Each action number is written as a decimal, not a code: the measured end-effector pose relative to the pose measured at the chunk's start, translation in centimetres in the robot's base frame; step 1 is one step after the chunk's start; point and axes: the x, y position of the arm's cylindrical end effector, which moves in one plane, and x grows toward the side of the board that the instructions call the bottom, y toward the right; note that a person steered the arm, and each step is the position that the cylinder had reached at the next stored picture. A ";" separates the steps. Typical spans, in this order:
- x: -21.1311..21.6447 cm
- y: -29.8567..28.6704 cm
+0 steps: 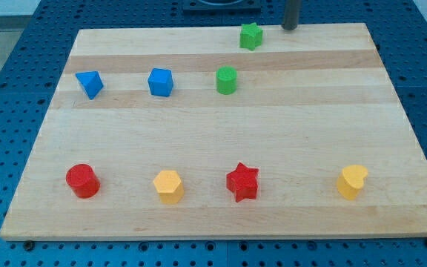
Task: Move your arm to the right of the green circle
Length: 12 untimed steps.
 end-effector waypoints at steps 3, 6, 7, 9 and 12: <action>0.2 0.1; 8.5 1.5; 12.2 1.5; 15.9 1.5; 15.9 -0.6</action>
